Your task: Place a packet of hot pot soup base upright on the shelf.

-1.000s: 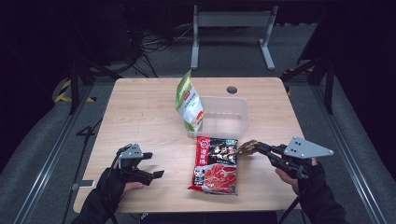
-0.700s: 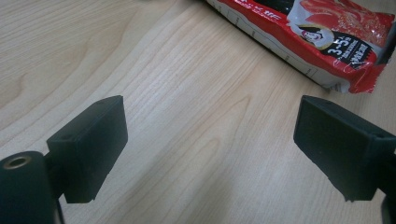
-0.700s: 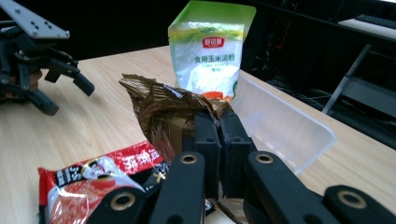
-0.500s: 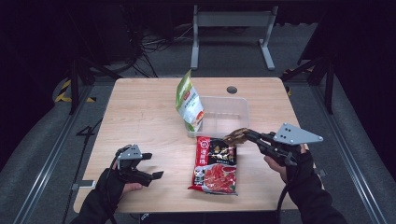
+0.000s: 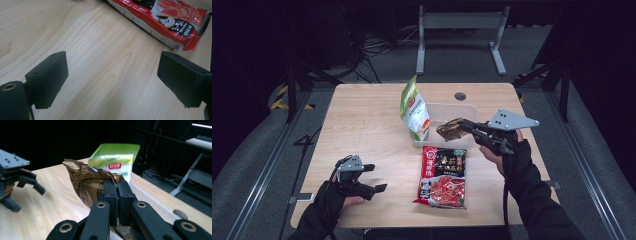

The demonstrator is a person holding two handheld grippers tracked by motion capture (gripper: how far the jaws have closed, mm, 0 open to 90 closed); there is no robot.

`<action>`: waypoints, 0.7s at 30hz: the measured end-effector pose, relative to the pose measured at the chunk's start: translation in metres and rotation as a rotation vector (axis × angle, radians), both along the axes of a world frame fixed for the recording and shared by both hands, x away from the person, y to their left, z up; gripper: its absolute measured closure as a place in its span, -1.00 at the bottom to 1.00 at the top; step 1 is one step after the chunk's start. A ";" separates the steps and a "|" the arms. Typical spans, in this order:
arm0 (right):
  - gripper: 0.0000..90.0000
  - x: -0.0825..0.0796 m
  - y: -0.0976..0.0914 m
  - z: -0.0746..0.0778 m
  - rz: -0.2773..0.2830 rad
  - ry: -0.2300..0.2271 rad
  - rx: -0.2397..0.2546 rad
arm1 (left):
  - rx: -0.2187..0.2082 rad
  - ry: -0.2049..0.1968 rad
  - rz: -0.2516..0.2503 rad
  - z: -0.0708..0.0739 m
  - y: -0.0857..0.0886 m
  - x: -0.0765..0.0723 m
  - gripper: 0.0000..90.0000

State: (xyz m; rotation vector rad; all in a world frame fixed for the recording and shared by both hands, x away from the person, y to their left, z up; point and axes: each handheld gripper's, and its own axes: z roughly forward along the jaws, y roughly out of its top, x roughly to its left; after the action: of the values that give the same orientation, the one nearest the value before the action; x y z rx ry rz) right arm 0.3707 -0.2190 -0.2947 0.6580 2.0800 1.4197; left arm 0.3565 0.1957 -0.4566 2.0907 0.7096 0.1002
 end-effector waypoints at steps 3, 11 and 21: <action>0.95 0.011 0.006 0.006 0.005 -0.004 0.007 | 0.004 0.001 0.000 0.000 0.000 -0.001 -0.76; 0.95 0.040 0.023 0.014 -0.001 0.001 -0.008 | -0.002 0.002 -0.002 0.000 0.001 -0.002 -0.76; 0.95 0.077 0.038 0.012 0.099 0.028 -0.023 | -0.005 0.010 0.002 -0.001 0.002 -0.002 -0.76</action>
State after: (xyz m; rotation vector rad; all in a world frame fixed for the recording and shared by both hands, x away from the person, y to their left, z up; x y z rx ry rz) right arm 0.4475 -0.1805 -0.2832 0.5756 2.1743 1.4463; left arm 0.3541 0.1977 -0.4572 2.0869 0.7174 0.0884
